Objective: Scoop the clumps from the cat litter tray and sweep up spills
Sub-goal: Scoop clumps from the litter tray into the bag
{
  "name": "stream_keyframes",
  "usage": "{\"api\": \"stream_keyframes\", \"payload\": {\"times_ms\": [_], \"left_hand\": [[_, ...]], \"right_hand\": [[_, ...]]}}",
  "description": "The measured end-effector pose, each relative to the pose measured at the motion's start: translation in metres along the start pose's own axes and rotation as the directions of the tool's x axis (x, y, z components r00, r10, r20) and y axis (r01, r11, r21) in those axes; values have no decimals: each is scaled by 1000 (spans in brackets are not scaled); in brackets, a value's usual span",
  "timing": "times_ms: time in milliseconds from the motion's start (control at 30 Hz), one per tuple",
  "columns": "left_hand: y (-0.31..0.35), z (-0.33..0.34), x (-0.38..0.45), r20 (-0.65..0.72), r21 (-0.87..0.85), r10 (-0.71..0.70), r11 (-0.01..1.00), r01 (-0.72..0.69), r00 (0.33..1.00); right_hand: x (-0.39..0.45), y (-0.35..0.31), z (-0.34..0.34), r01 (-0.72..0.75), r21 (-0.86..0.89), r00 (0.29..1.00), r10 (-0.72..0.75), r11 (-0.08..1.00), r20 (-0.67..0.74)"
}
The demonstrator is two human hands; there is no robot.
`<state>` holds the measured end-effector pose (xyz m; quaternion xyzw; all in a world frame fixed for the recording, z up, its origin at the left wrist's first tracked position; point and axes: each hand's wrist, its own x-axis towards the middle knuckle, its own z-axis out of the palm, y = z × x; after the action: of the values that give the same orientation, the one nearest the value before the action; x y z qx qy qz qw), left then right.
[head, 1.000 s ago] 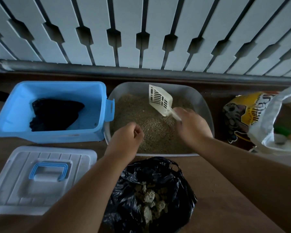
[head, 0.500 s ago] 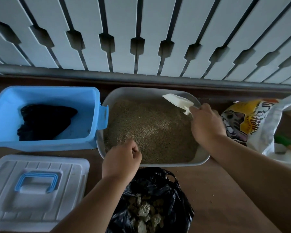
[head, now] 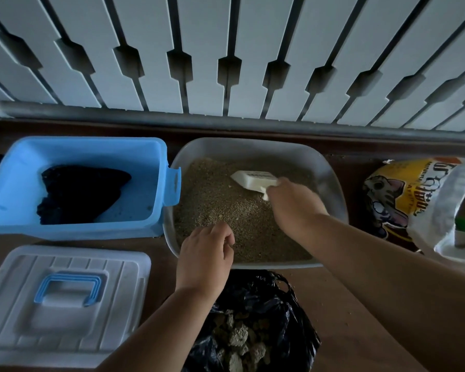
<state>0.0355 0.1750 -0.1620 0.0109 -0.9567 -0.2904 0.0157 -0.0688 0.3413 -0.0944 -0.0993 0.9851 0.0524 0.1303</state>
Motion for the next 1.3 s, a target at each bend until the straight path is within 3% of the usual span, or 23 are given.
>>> {"api": "stream_keyframes", "payload": {"times_ms": [200,333,533,667,800,867,1000,1167,1300], "left_hand": [[-1,-1,-1,-19,-19,30,999,-31,999],[-2,-5,-4,1,-27,58,998,-58,998],[-2,-16,-3,54,-167,55,985,-45,997],[0,-27,-5,-54,-295,-140,948,118,989],[0,-34,-3,-200,-411,-417,857,310,887],[-9,-37,-2,-211,-371,-462,853,367,861],[-29,-39,-8,-124,-191,-410,904,383,904],[-28,-36,-10,-136,38,-290,954,298,947],[-25,-37,-10,-137,118,-285,946,301,949]], "right_hand": [[-18,-33,-14,141,-127,988,-133,982,72],[-34,-30,-22,224,-83,974,-220,971,53],[-39,-4,-33,146,61,985,-139,987,-106],[-34,-9,-31,139,-31,980,-142,990,-139],[-21,-34,-25,244,-29,969,-245,969,-38],[-24,-50,-25,304,-35,952,-303,952,31],[-39,-61,-22,412,-89,907,-399,907,136],[-43,-42,-34,391,-238,919,-366,889,146],[-47,-27,-41,321,-326,946,-283,889,161]]}}
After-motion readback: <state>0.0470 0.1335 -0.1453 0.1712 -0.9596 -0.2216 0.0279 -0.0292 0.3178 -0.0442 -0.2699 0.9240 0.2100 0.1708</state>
